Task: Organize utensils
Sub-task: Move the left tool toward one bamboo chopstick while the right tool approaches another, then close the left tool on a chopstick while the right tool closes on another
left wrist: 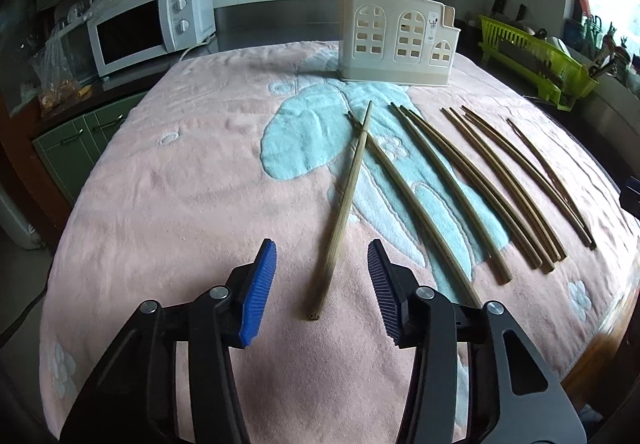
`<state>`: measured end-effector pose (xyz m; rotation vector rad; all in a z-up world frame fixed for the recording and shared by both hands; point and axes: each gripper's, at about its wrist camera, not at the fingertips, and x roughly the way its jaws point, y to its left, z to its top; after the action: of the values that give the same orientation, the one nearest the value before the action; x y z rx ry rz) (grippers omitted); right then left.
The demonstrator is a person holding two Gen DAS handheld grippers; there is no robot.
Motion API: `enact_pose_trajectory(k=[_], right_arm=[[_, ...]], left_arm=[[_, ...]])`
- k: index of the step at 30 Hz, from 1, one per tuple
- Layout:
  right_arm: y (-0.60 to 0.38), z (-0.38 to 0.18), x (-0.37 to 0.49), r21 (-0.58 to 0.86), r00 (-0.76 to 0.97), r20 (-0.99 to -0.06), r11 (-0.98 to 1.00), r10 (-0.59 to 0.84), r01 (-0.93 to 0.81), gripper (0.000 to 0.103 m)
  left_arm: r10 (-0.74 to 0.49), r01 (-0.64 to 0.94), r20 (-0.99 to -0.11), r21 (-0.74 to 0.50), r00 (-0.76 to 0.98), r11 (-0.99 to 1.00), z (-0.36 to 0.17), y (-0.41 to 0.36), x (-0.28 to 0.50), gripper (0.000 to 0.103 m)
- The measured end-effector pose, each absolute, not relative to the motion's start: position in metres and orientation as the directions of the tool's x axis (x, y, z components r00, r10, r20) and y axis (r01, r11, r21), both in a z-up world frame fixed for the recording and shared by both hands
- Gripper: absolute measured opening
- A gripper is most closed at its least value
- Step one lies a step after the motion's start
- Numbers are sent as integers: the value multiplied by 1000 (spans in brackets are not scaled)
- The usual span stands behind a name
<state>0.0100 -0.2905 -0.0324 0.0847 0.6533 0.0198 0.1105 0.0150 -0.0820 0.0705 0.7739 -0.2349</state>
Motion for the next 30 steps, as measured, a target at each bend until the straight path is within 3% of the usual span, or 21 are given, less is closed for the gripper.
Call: enact_pose_trajectory(k=[2, 8, 11, 15, 20, 26, 30], right_arm=[[-289, -35, 13, 86, 789, -613, 996, 49, 6, 95], [-287, -40, 18, 89, 778, -626, 996, 55, 0, 94], [-287, -41, 20, 92, 774, -631, 996, 56, 3, 94], [-290, -46, 23, 104, 763, -643, 995, 67, 1, 83], [-291, -54, 27, 113, 747, -660, 994, 77, -2, 78], [-295, -62, 30, 129, 727, -683, 991, 74, 20, 59], [-296, -67, 32, 127, 710, -702, 991, 60, 42, 38]], left_arm=[[-204, 250, -711, -41, 673, 967, -84, 16, 113, 35], [-220, 289, -743, -37, 633, 957, -90, 8, 120, 26], [-208, 281, -761, -35, 614, 959, -94, 9, 127, 26], [-199, 283, -767, -24, 610, 959, -95, 5, 130, 26], [-177, 279, -773, 0, 609, 960, -94, 0, 130, 21], [-161, 273, -785, 10, 598, 962, -92, -9, 129, 14], [-169, 274, -787, 0, 593, 962, -92, -10, 128, 14]])
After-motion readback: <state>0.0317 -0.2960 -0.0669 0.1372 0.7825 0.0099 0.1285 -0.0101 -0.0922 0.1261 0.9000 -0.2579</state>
